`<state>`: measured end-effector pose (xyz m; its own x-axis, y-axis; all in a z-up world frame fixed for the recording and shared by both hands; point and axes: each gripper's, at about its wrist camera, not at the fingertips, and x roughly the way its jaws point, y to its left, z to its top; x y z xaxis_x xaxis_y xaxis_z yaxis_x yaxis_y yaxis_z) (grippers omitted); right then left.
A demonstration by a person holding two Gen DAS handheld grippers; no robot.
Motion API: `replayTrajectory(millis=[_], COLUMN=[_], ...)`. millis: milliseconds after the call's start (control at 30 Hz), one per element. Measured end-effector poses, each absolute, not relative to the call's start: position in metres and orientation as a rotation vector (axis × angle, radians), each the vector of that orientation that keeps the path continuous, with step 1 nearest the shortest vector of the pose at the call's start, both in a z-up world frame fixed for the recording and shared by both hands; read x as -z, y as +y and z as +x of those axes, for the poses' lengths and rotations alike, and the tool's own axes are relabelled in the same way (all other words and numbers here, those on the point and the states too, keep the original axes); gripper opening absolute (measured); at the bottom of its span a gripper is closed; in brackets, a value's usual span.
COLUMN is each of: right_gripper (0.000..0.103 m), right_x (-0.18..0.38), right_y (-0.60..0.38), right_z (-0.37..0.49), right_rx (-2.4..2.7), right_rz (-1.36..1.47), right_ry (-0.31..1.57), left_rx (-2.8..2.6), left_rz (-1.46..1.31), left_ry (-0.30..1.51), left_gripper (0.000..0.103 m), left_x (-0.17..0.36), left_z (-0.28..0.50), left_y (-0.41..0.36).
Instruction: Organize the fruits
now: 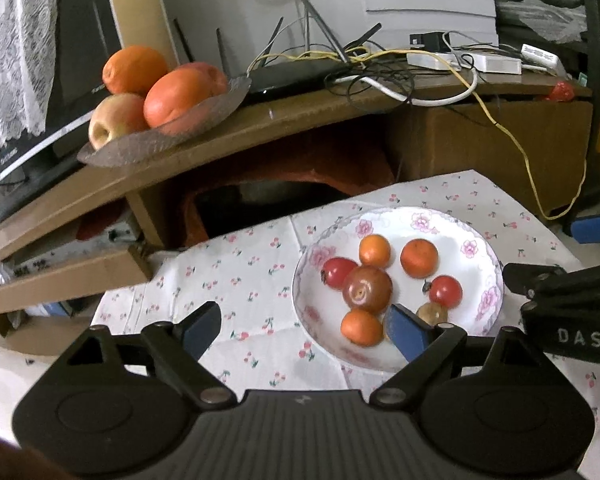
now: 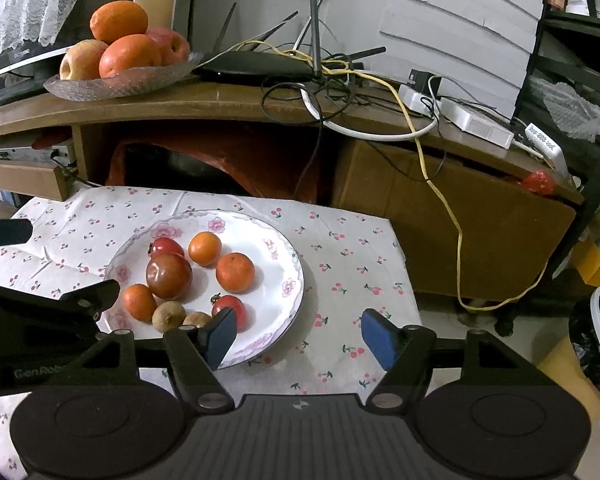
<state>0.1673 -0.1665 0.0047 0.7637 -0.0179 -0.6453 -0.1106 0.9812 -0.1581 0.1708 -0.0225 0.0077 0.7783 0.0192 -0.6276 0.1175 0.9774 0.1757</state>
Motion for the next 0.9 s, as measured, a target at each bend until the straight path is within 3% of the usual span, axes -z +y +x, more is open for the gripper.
replayTrajectory(millis=[233,333,900], right_gripper=[0.068,0.068,0.069], right_x=[-0.008,-0.009,-0.01], right_y=[-0.165,-0.164,-0.17], right_z=[0.152,0.146,0.119], right_rx=[-0.05,-0.05,-0.029], right_rz=[-0.183,-0.181,-0.163], right_ry=[0.696,0.697,0.713], left_rx=[0.05,0.042,0.044], left_rz=[0.161,0.151,0.109], left_ry=[0.687,0.679,0.687], left_gripper=[0.096,0.103,0.103], left_x=[-0.012,-0.014,-0.017], left_z=[0.156,0.15,0.126], left_y=[-0.014,-0.011,-0.011])
